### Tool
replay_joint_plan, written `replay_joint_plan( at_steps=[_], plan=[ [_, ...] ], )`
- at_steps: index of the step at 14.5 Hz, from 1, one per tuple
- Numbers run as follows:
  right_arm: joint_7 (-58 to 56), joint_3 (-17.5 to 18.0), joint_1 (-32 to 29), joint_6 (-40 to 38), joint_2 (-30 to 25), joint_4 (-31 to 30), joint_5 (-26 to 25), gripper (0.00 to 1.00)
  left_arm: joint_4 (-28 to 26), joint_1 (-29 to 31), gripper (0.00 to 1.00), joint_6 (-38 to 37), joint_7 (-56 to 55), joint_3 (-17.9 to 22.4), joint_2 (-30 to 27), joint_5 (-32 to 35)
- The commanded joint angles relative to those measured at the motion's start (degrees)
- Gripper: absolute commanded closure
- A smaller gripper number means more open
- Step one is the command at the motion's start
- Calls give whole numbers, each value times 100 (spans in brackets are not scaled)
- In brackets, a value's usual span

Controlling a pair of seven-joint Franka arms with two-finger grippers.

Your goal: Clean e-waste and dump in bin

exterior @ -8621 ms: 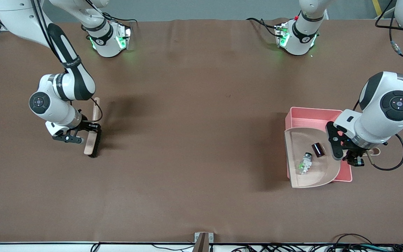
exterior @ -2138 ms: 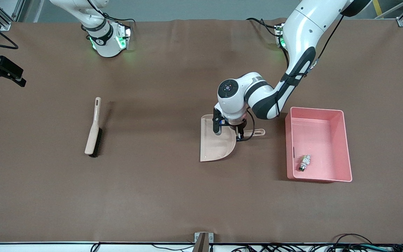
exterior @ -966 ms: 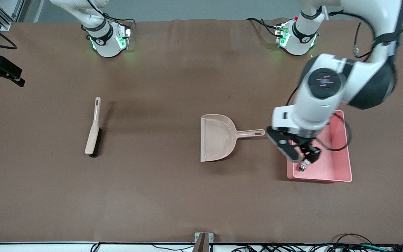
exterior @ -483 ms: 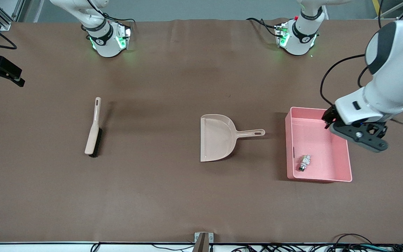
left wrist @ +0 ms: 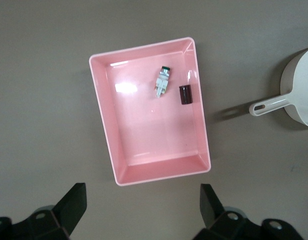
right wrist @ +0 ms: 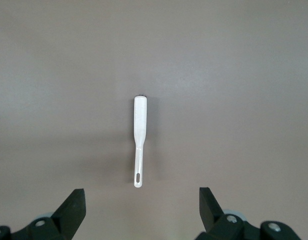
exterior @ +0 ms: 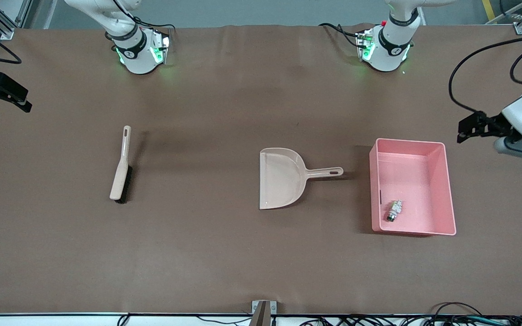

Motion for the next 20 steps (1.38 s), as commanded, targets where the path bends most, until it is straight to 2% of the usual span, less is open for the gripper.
replay_joint_plan(
  at_steps=[1,4,7,17,20],
  plan=[
    [0,14,-27,-28,-46,-26,-14,0,-482,-346,0,-92,-765,85,-552,-56],
    [0,14,-27,-28,-46,-17,-14,0,-860,-496,0,-83,-1057,59,-983,-56],
    [-9,5,-44,-19,-46,-26,-23,0,-888,-514,0,-118,-1486,-37,-1124,-47],
    [-18,5,-88,8,-46,-34,-41,0,-747,-382,0,-163,-1778,-222,-1116,190],
    [-18,5,-97,-1,-46,-34,-41,0,-537,-373,0,-163,-1831,-222,-941,190]
  ],
)
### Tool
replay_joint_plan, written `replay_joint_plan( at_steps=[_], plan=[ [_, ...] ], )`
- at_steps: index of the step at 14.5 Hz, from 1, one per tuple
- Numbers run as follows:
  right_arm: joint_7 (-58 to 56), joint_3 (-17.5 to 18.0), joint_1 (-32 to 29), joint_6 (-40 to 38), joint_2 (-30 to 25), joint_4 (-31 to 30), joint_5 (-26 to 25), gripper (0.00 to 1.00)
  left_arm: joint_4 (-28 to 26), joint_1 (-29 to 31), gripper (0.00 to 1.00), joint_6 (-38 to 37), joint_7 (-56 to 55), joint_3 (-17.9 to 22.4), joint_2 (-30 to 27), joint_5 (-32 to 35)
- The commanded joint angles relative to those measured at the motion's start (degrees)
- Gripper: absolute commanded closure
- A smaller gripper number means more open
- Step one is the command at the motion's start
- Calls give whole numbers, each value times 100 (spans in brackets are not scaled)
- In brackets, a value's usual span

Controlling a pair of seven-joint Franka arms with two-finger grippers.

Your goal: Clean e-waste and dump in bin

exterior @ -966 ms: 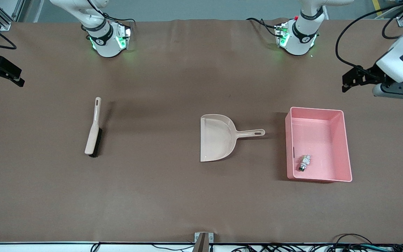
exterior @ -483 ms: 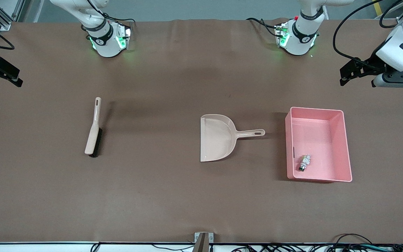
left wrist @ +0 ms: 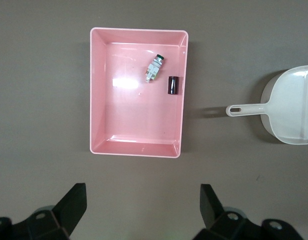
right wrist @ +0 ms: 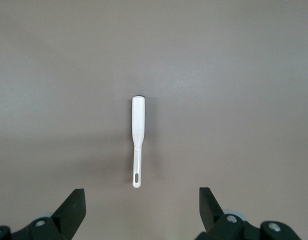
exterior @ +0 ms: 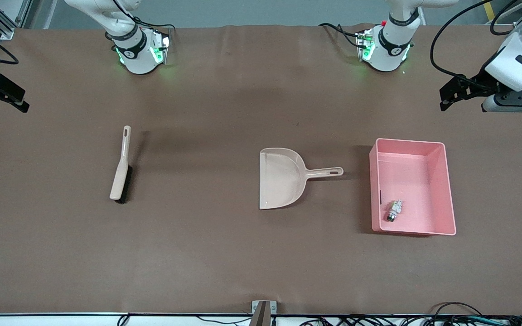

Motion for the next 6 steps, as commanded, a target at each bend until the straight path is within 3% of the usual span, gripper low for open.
replay_joint_plan(
  at_steps=[1,6],
  plan=[
    [-18,39,-80,-3,-47,-34,-40,0,186,52,0,-43,-89,-68,100,101],
    [-9,39,-80,-21,-47,-34,-40,0,187,52,0,-51,-89,-68,153,93]
  ],
)
